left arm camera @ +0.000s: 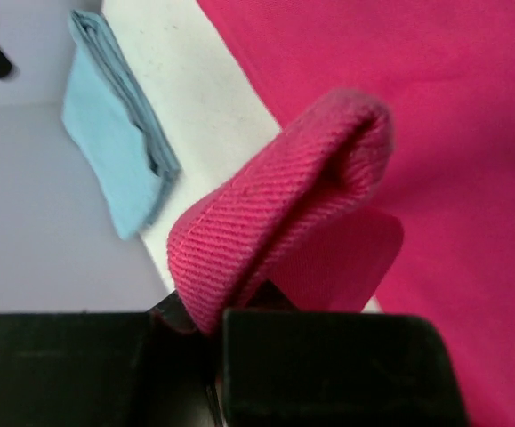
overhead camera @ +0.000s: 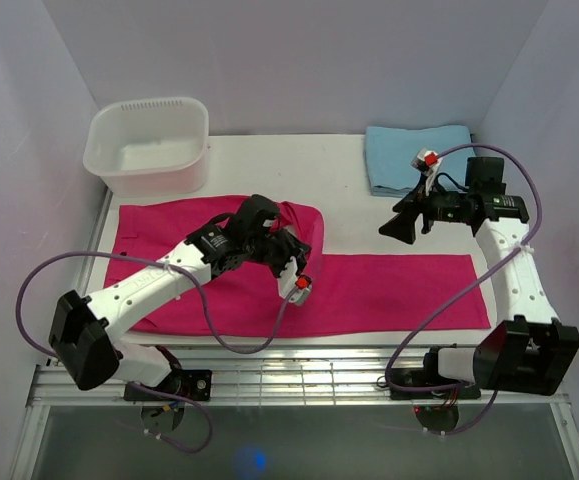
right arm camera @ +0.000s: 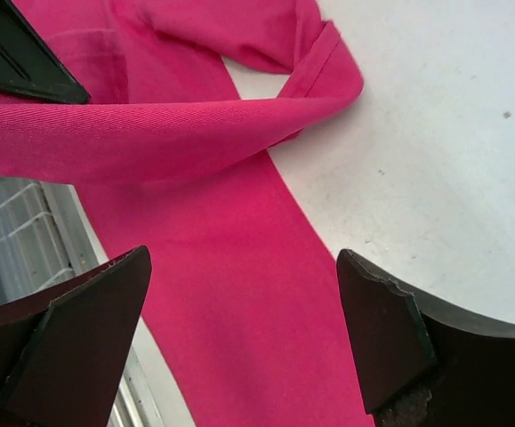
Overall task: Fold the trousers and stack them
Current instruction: Flatten the trousers out
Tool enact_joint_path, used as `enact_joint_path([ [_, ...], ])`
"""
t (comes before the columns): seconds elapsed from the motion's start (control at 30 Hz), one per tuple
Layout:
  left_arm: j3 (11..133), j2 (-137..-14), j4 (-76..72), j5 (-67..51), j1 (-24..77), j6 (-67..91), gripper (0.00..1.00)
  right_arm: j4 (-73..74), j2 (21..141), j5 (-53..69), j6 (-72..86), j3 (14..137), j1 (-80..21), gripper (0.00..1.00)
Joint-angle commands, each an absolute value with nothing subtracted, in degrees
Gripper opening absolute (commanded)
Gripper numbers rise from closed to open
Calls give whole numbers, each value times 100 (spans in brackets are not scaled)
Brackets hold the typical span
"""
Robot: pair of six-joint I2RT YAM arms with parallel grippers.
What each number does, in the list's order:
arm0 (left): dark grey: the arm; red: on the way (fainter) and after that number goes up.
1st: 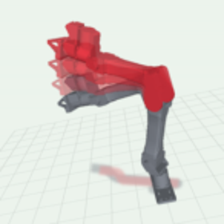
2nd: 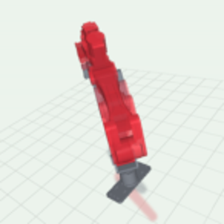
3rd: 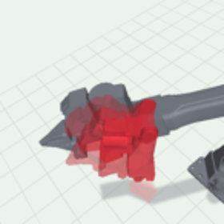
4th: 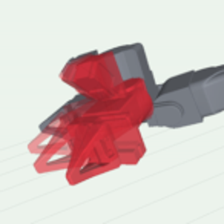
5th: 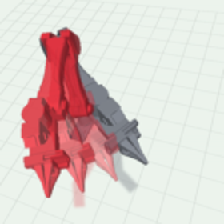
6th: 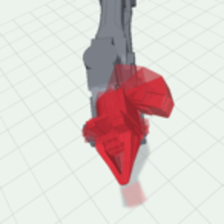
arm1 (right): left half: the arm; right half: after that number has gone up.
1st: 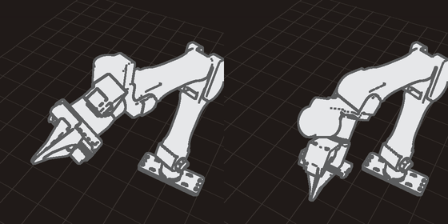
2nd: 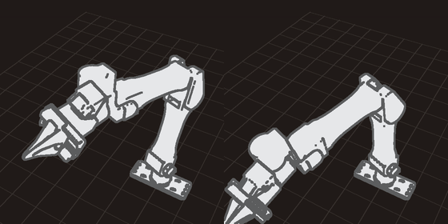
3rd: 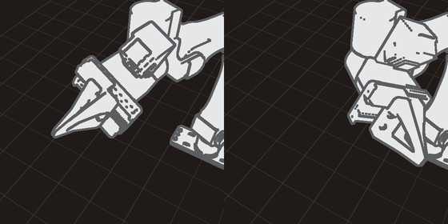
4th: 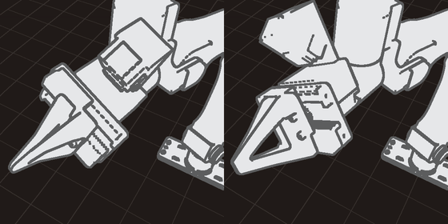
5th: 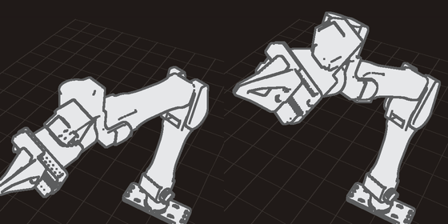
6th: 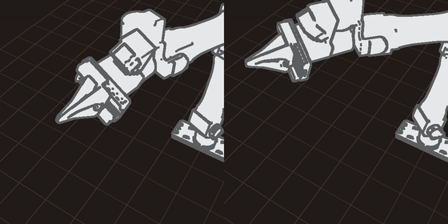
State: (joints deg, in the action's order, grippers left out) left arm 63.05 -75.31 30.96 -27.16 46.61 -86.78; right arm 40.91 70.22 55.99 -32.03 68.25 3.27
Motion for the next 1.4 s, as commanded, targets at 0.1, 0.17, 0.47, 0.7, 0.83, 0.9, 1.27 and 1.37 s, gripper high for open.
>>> enact_joint_path([
  [0.1,7900,-8402,3155,-3251,4623,-9590,0,4371,7244,6117,-3016,6901,9,90],
  [0.17,7736,-8394,2762,-3532,4605,-9300,0,3164,6901,6004,-2438,6269,-122,90],
  [0.47,6109,-7778,809,-4104,4605,-10097,0,2855,6932,5653,-3821,6625,-1396,90],
  [0.7,5362,-7383,492,-4472,4605,-11545,0,3655,7593,5072,-5385,6995,-2564,90],
  [0.83,4932,-7041,1142,-4702,4597,-12873,0,3989,7804,4746,-6072,7162,-2769,90],
  [0.9,4510,-6926,1187,-4737,4597,-13401,0,4288,7954,4606,-6668,7329,-2769,90],
  [1.27,3551,-6855,897,-4896,4605,-14800,0,5327,8376,4412,-7875,7471,-3541,90],
  [1.37,3481,-6820,984,-4948,4605,-14958,1,5089,8568,4360,-7822,7392,-3858,90],
])
